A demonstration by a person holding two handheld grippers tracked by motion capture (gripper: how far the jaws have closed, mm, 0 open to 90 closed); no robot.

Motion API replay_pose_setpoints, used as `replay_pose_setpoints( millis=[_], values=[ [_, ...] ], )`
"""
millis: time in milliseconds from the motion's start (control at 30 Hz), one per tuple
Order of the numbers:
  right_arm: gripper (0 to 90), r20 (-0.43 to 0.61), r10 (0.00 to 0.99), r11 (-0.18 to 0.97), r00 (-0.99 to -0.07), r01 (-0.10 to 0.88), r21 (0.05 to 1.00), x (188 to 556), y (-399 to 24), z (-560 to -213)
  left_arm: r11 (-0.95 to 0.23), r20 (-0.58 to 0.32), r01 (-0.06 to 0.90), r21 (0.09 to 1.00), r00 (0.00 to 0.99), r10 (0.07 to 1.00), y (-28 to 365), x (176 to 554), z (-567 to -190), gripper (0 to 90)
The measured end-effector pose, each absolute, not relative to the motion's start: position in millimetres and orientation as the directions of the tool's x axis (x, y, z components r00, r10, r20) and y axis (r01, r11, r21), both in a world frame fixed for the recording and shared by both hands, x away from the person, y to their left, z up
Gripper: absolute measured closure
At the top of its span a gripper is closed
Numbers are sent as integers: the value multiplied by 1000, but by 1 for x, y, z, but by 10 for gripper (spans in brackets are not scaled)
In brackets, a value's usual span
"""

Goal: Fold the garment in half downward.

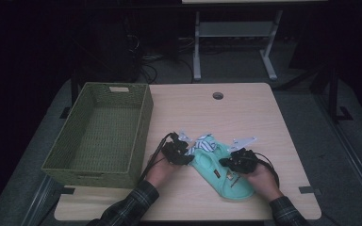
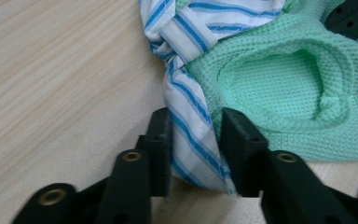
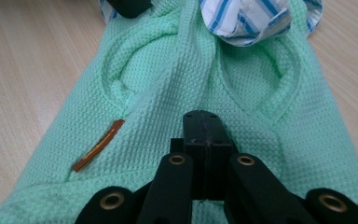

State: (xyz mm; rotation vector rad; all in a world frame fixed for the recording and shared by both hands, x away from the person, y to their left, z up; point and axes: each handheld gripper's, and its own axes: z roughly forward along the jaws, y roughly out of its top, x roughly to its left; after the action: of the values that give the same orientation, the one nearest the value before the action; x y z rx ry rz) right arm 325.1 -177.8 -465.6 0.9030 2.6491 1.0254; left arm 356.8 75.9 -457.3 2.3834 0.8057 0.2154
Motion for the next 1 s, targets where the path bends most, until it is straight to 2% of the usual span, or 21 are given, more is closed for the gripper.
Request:
replay_pose_setpoints(
  millis=[167,267,400,667,1000],
  values=[
    [898,55,588,588,-807,474,655,325,-177,-465,-632,-59,492,598,814,578,75,357,-458,774],
    [898,52,585,592,-809,470,655,325,-177,-465,-634,-69,491,597,819,570,75,359,-457,815],
    [898,52,585,595,-810,472,651,325,-176,-465,-617,-84,501,607,812,577,79,362,-452,829],
    [899,49,581,599,-812,468,650,328,-170,-465,-521,-125,495,696,797,591,91,363,-424,832],
    [899,54,574,594,-817,460,660,339,-150,-466,-450,-128,436,780,814,567,97,360,-394,835]
  ],
)
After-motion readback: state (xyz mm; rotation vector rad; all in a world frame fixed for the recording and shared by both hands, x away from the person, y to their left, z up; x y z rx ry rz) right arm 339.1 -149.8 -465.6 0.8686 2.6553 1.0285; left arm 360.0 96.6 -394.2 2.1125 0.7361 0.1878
